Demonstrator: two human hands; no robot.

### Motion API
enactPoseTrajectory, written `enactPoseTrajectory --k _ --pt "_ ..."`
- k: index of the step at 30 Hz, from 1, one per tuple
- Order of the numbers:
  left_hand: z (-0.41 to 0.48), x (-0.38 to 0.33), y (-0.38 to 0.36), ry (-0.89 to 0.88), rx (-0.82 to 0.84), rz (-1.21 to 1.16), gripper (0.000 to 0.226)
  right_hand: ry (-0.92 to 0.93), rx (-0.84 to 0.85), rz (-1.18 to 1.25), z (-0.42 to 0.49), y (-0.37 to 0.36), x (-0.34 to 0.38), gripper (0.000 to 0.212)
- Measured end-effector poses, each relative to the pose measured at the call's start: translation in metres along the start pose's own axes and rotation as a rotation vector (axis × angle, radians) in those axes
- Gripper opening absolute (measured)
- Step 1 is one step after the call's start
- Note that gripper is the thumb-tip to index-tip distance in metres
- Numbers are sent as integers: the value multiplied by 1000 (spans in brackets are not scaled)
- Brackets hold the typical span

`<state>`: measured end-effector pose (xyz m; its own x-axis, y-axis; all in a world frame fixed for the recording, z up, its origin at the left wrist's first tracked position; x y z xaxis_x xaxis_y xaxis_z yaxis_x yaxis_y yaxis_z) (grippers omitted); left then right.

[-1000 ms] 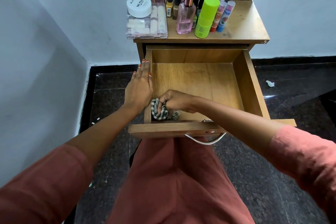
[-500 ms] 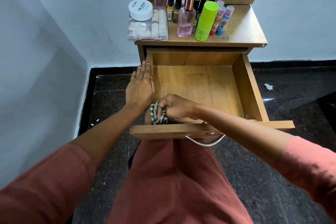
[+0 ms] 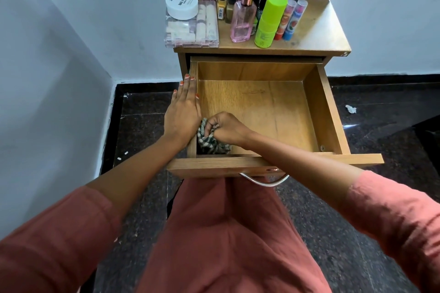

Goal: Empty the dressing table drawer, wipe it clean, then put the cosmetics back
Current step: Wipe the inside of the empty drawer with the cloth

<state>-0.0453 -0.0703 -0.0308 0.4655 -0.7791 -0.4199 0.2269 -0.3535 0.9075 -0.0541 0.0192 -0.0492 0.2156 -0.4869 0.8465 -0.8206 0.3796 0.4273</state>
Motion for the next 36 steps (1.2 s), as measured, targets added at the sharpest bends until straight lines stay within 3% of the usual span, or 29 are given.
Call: enactPoseTrajectory --k 7,12,15,22,31,36 --pt "0 0 1 7 -19 5 47 70 -55 57 2 33 10 28" --pt "1 1 1 15 -17 -2 47 66 293 -150 -9 17 10 24" --pt "1 -1 1 14 -14 -2 47 121 460 -299 -20 -14 5 41" --pt "-2 0 2 24 -14 15 47 258 509 -395 -29 -18 4 43" --pt "-1 0 1 25 -4 51 47 33 598 -482 -61 41 -35 52" --pt "1 -1 -1 20 14 98 48 81 588 -419 -50 26 -22 49"
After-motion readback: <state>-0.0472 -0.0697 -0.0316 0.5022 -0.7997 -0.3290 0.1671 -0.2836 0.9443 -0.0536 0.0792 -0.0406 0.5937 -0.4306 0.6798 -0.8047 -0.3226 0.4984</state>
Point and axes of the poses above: each hand's wrist, its own z-axis towards the middle knuckle, its own y-axis out of the back of the hand, x = y × z, the point moved 9 cm from there along z, towards the middle knuckle, and after that the axes turned 7 degrees about y, right-handed, at the moved point
